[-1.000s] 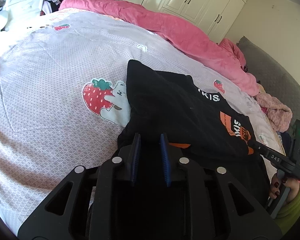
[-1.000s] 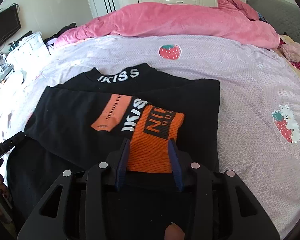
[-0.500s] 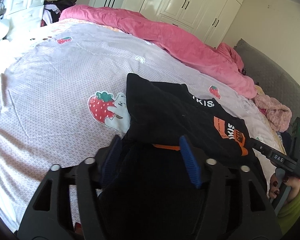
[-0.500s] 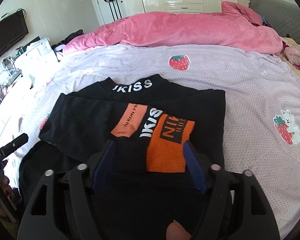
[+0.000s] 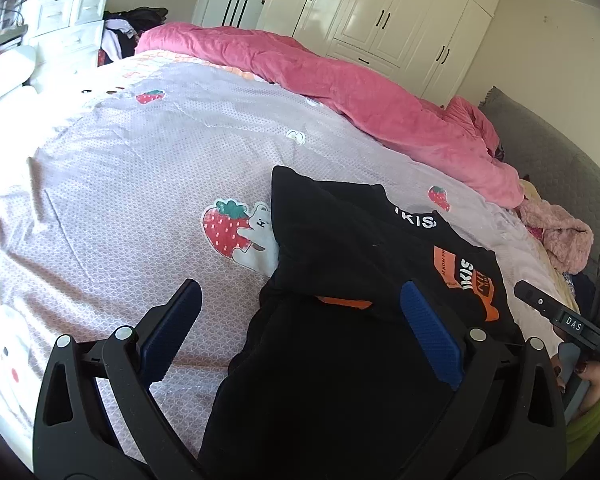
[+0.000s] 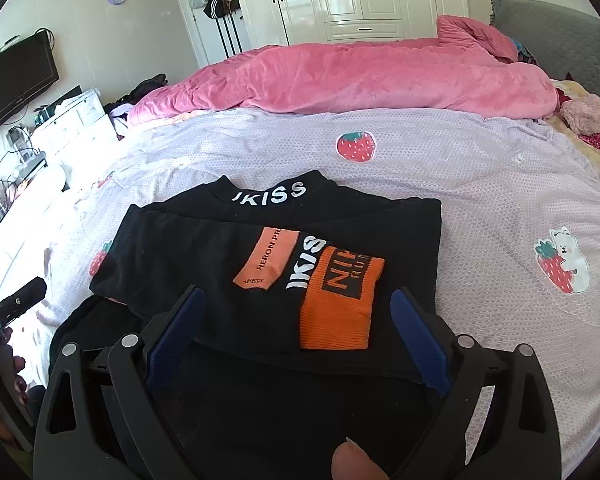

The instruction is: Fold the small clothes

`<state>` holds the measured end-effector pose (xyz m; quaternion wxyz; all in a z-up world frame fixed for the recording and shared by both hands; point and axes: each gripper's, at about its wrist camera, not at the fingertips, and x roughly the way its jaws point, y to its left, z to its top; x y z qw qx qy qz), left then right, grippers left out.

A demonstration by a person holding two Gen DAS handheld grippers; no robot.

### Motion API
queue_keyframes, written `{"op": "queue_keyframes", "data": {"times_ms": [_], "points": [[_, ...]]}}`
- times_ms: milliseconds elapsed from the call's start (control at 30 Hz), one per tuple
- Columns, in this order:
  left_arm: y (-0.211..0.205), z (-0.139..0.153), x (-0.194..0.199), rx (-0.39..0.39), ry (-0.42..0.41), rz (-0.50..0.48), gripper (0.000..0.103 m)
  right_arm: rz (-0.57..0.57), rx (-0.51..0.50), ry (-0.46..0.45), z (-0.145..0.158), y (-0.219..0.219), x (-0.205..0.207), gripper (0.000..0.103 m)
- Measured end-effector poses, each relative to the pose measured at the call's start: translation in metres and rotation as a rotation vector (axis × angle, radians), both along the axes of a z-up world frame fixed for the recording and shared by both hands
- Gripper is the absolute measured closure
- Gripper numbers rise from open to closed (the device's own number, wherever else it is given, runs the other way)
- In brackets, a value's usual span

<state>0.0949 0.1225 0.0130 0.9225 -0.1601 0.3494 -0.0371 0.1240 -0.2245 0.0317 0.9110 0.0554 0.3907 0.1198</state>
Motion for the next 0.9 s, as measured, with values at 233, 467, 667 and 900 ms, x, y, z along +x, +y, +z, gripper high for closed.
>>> {"op": "queue_keyframes", "data": {"times_ms": [233, 467, 667, 900], "points": [[-0.004, 0.008, -0.008, 0.013, -0.011, -0.011, 0.010, 0.011, -0.003, -0.020, 0.009, 0.002, -0.008, 0.008], [-0.005, 0.016, -0.017, 0.030, -0.023, -0.010, 0.010, 0.012, -0.012, -0.036, 0.015, 0.000, -0.016, 0.007], [-0.006, 0.020, -0.026, 0.050, -0.029, -0.007, 0.010, 0.016, -0.015, -0.048, 0.020, -0.004, -0.025, 0.007], [-0.003, 0.021, -0.038, 0.071, -0.022, -0.004, 0.010, 0.022, -0.020, -0.048, 0.023, -0.009, -0.037, 0.007]]}}
